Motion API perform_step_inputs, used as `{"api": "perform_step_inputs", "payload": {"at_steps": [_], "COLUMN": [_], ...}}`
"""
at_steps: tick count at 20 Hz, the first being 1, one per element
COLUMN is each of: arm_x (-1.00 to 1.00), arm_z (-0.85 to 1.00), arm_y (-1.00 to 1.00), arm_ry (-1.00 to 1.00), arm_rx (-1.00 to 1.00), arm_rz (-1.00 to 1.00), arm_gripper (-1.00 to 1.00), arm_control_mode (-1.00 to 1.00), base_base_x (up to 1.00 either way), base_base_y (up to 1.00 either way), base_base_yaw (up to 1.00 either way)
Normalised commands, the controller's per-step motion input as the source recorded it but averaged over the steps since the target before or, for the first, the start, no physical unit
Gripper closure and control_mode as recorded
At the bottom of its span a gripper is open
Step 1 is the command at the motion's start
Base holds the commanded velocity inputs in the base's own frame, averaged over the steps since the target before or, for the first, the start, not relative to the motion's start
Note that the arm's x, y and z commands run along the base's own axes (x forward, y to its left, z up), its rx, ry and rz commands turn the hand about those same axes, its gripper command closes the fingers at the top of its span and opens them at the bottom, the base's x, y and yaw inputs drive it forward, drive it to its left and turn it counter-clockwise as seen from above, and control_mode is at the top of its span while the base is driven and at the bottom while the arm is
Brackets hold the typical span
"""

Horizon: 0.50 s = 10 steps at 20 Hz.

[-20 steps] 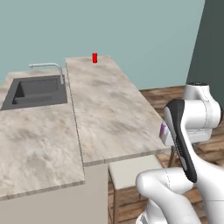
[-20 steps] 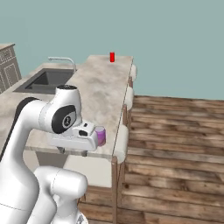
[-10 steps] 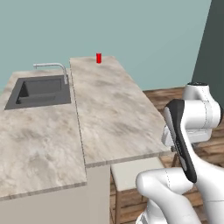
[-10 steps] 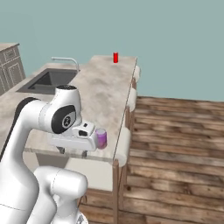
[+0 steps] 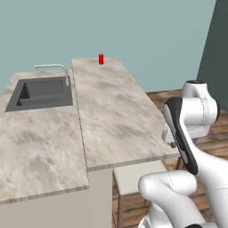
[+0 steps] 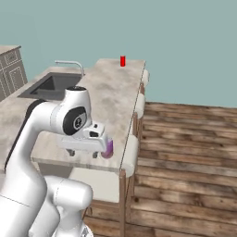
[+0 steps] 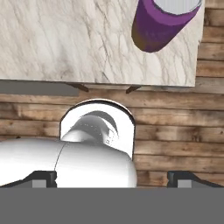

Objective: Four empty soda cans are scattered around the kitchen. Gather all the cans and cluster them next to the stove for recycling.

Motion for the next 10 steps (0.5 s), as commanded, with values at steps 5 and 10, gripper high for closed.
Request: {"api": "perform_step_inputs", "payload": {"at_steps": [5,10], "arm_x": [0.33,0.20], "arm_z": [0.00,0.00], "arm_y": [-0.33,-0.18], "arm_ry": [-0.01,-0.02], "arm_rx": [0.00,0.00], "arm_rz": [0.00,0.00], "arm_gripper": [-1.00,-1.00], "arm_control_mode": [-1.00,-1.00], "base_base_x": [0.00,0.00], "base_base_y": [0.00,0.00], "base_base_yaw": [0.00,0.00]}}
